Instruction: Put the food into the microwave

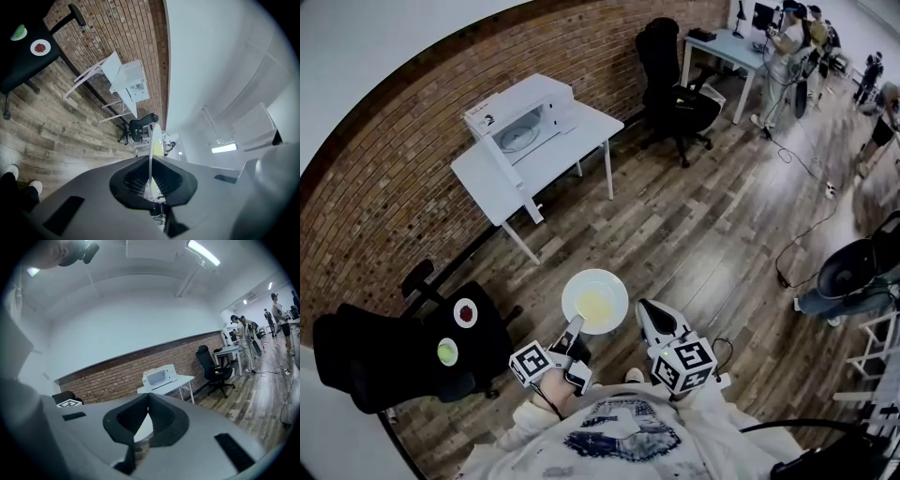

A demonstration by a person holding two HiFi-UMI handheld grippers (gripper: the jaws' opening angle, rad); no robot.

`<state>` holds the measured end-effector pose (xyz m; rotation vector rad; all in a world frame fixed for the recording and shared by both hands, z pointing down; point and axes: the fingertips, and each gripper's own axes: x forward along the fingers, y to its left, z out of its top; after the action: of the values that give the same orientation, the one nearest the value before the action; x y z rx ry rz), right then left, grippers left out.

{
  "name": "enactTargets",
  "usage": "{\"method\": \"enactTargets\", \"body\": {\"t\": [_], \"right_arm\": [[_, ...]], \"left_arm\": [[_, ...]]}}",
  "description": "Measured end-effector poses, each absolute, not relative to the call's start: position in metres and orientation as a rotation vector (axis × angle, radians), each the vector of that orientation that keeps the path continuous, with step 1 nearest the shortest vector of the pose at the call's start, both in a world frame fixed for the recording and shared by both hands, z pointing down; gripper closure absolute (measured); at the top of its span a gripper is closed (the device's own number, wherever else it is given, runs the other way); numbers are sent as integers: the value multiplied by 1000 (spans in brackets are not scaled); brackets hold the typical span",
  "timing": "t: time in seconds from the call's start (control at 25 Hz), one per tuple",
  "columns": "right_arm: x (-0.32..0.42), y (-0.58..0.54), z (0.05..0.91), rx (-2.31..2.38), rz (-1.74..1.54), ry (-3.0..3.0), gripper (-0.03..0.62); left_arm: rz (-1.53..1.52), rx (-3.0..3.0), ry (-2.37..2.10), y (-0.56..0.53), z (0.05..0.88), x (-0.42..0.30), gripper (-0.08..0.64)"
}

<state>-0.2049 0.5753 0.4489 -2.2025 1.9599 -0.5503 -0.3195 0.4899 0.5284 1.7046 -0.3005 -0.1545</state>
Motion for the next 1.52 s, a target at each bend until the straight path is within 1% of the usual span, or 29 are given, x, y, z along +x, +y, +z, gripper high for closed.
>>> {"method": "enactTargets", "body": {"t": [0.24, 0.44, 0.76, 0.92, 1.2, 1.36, 1.52], "right_arm": [[-172, 587, 453, -2207, -545, 1942, 578], [-158, 584, 456, -2203, -563, 1933, 578], [-122, 560, 469, -2230, -595, 1901, 578], [-100, 538, 475, -2250, -614, 1894, 578], [-60, 461, 489, -2269, -671, 1904, 578], [-32, 402, 488, -2275, -681, 1918, 578], [-7, 339, 483, -2267, -687, 1936, 578]], "left_arm": [[-172, 1715, -311, 495, 527, -290, 544], [-170, 1722, -300, 492, 525, -274, 543], [-114, 1729, -316, 464, 542, -244, 544], [-134, 1709, -284, 439, 544, -216, 543], [-79, 1728, -307, 365, 558, -171, 543], [-140, 1680, -242, 314, 547, -133, 543], [-110, 1696, -250, 259, 542, -106, 544]]}}
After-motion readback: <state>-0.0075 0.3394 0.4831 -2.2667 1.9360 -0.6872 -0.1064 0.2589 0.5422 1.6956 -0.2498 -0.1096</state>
